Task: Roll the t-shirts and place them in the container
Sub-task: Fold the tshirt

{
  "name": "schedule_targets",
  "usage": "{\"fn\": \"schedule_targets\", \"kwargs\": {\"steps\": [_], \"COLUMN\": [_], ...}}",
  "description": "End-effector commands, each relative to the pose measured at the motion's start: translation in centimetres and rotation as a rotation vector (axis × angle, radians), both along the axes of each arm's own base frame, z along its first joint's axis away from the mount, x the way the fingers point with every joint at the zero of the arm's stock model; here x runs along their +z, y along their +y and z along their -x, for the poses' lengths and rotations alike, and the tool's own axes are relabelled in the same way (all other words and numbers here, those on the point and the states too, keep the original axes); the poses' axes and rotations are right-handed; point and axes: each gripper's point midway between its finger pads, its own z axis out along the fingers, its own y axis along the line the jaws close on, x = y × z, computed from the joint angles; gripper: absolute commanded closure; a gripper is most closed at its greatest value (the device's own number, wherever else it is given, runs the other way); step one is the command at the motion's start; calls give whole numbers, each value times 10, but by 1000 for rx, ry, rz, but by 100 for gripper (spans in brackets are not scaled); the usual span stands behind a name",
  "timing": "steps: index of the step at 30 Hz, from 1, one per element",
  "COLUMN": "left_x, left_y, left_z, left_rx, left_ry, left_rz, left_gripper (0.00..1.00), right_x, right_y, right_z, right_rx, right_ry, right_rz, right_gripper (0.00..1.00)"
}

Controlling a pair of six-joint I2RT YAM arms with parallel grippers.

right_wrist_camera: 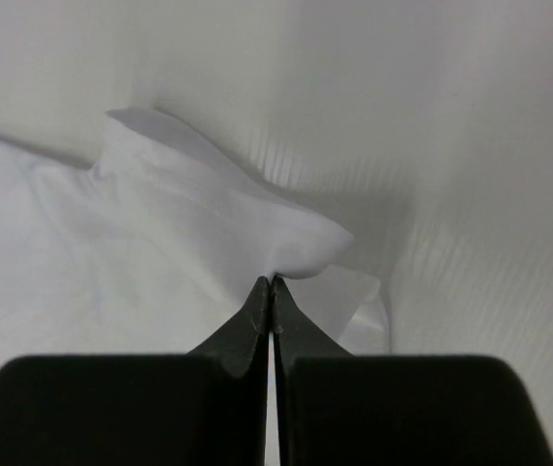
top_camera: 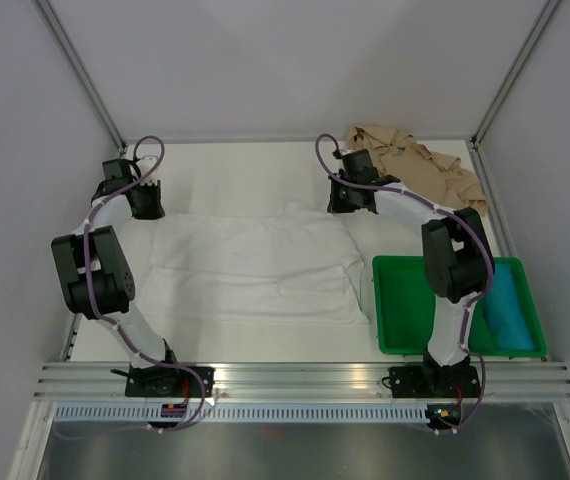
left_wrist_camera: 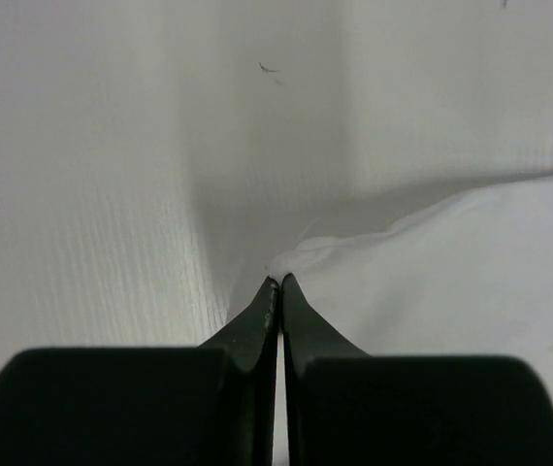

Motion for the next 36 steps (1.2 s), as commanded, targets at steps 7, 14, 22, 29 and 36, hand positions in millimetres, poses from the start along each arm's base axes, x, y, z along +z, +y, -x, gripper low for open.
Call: {"fn": "schedule_targets", "kwargs": {"steps": [7,14,22,29,36], "left_x": [24,24,14,-1,-11], "left_y": [12,12,14,11,13], "left_z": [24,46,73,100,111], "left_rx": [-76,-126,-131,-138,-136], "left_ry": [-110,-116,-76,-37,-10], "left_rz": [-43,-87,-109,-123,-128], "left_gripper": [98,98,98,98,98], "right_x": [53,50,30,27,6], "right_y": [-13,-24,-30,-24,-23], "right_z": [44,81,113,139,158], "right_rx": [-14,-27,-47,-31,-35], "right_ry": [-117,-104,-51,-53,-5], "right_rz": [-85,-108,-138,-113,-101], "right_gripper": [100,100,100,100,100]}}
